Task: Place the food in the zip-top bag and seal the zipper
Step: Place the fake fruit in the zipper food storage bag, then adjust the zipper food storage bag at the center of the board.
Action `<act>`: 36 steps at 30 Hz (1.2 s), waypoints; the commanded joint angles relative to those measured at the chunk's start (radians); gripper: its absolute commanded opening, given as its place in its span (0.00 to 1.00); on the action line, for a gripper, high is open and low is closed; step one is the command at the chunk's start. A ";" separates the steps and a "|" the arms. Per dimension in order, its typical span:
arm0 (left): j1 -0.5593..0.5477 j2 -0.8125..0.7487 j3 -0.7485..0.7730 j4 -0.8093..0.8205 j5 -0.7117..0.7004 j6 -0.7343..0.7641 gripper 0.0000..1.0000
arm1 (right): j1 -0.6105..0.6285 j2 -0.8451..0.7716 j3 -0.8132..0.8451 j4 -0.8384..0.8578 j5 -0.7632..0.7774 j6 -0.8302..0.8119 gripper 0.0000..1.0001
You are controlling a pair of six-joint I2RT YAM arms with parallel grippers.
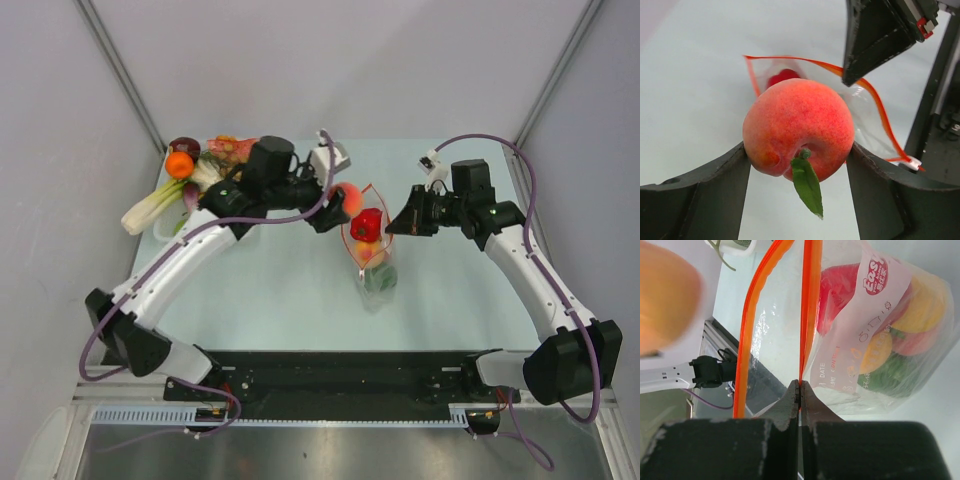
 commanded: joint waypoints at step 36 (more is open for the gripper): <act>-0.253 -0.211 -0.502 0.078 0.011 1.005 0.75 | 0.135 -0.068 0.021 -0.043 -0.101 -0.217 0.00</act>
